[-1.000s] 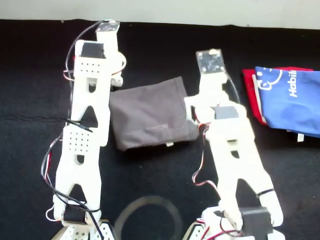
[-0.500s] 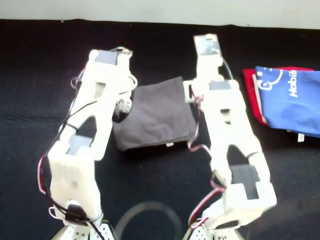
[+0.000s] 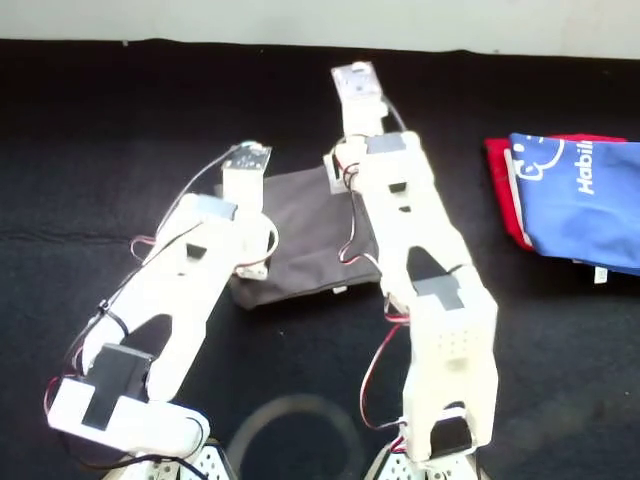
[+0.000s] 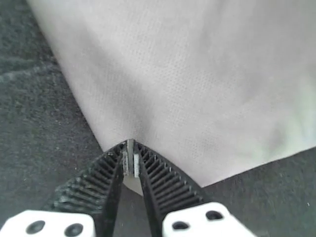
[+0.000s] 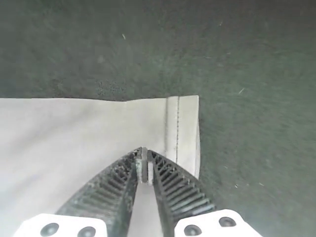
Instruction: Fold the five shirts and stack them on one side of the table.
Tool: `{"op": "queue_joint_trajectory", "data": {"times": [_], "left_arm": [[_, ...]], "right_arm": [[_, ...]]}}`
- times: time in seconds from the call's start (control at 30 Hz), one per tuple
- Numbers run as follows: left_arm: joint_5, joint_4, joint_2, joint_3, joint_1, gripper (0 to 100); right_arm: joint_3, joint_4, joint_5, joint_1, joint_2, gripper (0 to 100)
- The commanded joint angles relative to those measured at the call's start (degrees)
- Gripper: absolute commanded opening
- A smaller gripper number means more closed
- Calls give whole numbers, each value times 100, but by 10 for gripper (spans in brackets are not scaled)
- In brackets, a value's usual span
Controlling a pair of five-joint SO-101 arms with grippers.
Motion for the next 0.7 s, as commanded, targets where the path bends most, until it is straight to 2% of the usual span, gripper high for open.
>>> {"op": "queue_joint_trajectory", "data": {"times": [0.0, 0.1, 0.2, 0.33, 0.47, 0.57, 0.67], "left_arm": [[26, -396, -286, 400, -57, 9], [26, -633, -303, 418, -251, 9], [44, -519, -347, 75, -356, 9], [44, 255, -980, -426, -374, 9], [18, 870, -2141, -655, -382, 9], [-26, 923, -2905, -312, -453, 13], [-53, 440, -3160, 462, -884, 14]], "right_arm": [[-453, 13, 0, 4, 303, 7], [-629, 92, 0, 66, 462, 7], [-963, 655, 9, 136, 330, 7], [-1534, 1736, 9, 268, 22, 7], [-2018, 2334, 9, 462, -127, 9], [-2220, 2809, 18, 567, -127, 15], [-2229, 3468, 18, 497, -127, 112]]}}
